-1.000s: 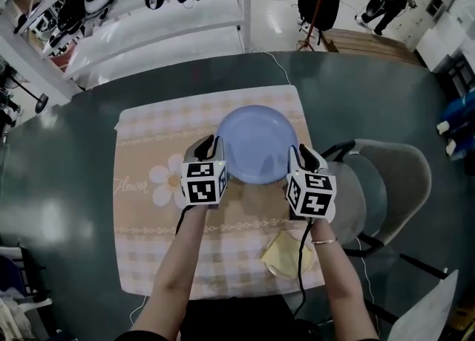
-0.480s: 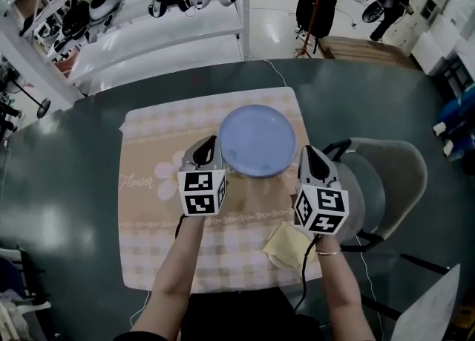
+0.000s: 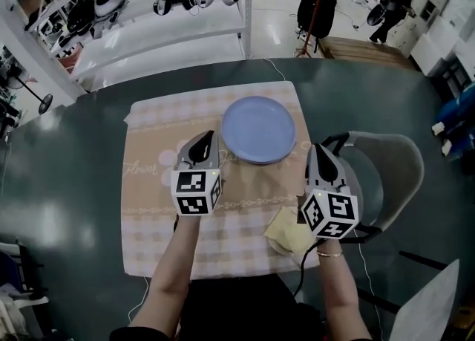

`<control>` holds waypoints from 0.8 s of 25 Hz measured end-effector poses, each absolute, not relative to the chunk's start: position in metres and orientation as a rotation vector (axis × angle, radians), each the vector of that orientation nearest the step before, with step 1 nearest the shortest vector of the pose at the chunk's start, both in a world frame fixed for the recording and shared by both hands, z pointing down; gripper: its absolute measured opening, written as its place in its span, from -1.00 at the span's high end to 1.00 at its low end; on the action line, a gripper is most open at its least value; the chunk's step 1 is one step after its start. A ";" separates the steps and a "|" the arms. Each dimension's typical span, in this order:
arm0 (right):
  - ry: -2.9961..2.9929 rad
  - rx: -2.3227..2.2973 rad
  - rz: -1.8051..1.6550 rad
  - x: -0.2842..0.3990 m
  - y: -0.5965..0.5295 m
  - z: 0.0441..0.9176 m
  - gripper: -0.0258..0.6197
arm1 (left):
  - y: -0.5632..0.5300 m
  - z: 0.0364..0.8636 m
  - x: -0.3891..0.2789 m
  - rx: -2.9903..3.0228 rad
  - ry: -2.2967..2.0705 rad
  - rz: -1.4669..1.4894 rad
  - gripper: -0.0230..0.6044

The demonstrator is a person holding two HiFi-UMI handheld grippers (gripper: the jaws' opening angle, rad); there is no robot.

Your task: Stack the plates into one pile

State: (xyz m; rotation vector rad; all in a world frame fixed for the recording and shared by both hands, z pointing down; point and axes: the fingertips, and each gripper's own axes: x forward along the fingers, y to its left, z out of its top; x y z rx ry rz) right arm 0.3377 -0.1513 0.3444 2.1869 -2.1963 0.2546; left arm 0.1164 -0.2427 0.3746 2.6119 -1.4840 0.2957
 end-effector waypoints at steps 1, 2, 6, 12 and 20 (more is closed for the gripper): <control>-2.199 2.186 0.249 0.337 -0.148 0.343 0.91 | -0.239 0.373 0.115 2.612 -1.486 0.291 0.90; -2.203 2.184 0.243 0.336 -0.145 0.341 0.91 | -0.236 0.371 0.113 2.612 -1.488 0.286 0.90; -2.220 2.164 0.202 0.331 -0.137 0.331 0.91 | -0.226 0.366 0.109 2.612 -1.493 0.275 0.90; -2.247 2.168 0.196 0.321 -0.130 0.327 0.91 | -0.214 0.362 0.104 2.628 -1.490 0.258 0.90; -2.256 2.132 0.201 0.311 -0.120 0.332 0.91 | -0.208 0.361 0.102 2.643 -1.488 0.261 0.90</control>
